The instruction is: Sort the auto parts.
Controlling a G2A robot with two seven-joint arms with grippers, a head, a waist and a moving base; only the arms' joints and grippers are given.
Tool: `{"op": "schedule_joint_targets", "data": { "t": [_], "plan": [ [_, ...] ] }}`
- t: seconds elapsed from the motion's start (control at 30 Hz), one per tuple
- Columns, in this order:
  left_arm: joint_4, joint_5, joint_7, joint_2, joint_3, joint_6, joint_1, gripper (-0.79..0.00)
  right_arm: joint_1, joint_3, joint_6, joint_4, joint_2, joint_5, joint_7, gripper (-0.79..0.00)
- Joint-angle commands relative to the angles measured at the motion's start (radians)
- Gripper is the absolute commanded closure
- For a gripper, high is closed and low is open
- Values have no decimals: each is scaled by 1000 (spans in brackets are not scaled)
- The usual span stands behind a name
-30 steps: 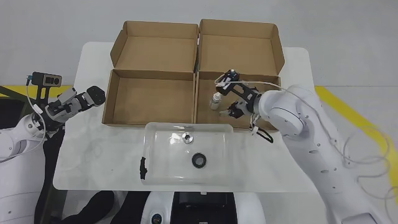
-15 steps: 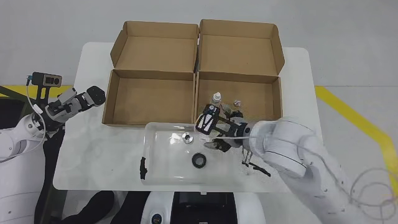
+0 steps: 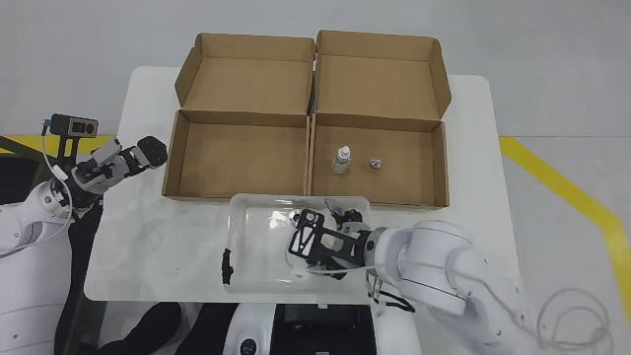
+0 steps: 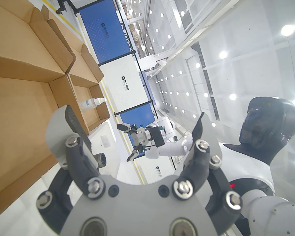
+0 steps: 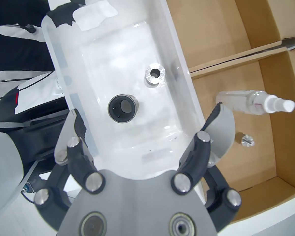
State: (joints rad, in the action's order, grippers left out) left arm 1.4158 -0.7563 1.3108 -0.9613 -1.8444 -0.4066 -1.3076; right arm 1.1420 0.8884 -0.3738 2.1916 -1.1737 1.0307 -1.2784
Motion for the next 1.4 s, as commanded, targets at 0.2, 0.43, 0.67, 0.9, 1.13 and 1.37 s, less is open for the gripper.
{"op": "schedule_joint_targets", "data": {
  "t": [0.2,0.43,0.67,0.9,1.13,1.37],
  "plan": [
    [0,0,0,0,0,0,0,-785,1,-31,-12,-36,1,1,1,-723],
    [0,0,0,0,0,0,0,-785,-6,-34,-30,-91,3,-17,35,-631],
    [0,0,0,0,0,0,0,-785,-18,-49,-33,-137,3,-24,41,-619],
    [0,0,0,0,0,0,0,-785,-21,-64,-23,-175,3,-31,40,-579],
    [0,0,0,0,0,0,0,-785,-26,-71,-23,-210,3,-38,54,-529],
    [0,0,0,0,0,0,0,-785,-33,-85,-22,-235,3,-48,58,-511]
  ]
}}
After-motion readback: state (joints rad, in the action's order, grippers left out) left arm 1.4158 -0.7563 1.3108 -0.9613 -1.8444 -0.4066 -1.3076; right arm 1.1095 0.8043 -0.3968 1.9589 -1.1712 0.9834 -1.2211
